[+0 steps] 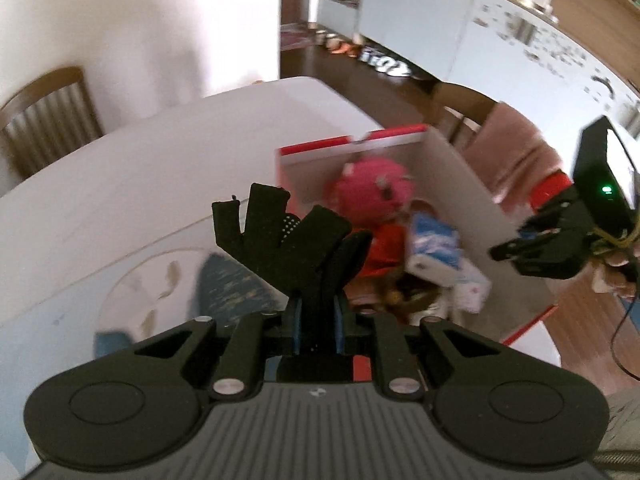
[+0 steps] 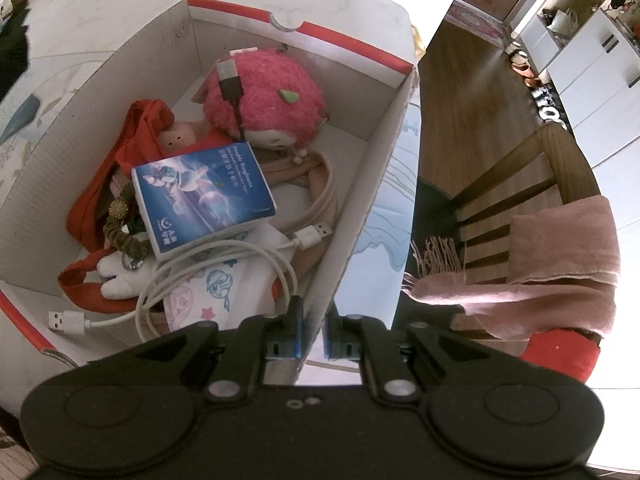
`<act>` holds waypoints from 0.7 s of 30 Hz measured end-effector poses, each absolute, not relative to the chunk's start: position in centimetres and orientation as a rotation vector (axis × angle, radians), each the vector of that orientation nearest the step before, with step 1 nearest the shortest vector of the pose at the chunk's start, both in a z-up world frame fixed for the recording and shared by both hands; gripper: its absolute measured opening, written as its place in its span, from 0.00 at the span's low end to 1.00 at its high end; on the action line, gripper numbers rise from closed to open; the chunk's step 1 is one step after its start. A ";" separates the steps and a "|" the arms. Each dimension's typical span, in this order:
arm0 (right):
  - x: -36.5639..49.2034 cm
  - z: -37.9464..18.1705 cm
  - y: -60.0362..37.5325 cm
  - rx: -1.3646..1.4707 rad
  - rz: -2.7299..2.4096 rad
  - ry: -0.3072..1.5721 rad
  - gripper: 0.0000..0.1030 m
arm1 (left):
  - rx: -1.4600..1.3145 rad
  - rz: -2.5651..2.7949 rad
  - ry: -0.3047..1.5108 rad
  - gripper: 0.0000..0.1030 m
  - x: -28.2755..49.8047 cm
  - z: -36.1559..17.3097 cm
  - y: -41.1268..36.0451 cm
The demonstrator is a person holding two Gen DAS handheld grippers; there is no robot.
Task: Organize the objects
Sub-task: 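Carry the black gloves with the left gripper over the box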
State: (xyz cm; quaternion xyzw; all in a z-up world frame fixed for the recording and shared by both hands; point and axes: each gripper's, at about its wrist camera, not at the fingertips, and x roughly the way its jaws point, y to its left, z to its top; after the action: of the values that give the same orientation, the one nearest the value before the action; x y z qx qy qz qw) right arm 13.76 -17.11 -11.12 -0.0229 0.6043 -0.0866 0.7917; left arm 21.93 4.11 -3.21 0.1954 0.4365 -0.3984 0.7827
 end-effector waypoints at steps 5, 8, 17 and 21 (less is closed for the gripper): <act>13.7 -11.1 -17.2 -0.050 -0.184 1.298 0.08 | 0.473 -0.927 0.919 0.14 20.1 -2.6 1.1; 13.6 -11.0 -17.3 -0.051 -0.181 1.298 0.08 | 0.492 -0.957 0.910 0.14 19.5 -2.6 -0.6; 13.6 -11.1 -17.2 -0.056 -0.175 1.296 0.08 | 0.549 -1.033 0.907 0.14 18.1 -4.2 -5.1; 13.6 -11.1 -17.2 -0.055 -0.174 1.294 0.08 | 0.561 -1.067 0.927 0.14 17.8 -5.4 -6.7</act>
State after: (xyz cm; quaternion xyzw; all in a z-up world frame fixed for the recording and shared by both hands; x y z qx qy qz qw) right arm 13.56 -17.24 -11.09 -0.0255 0.6018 -0.0809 0.7942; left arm 17.84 -6.67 -5.39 0.2540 0.4200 -0.4836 0.7247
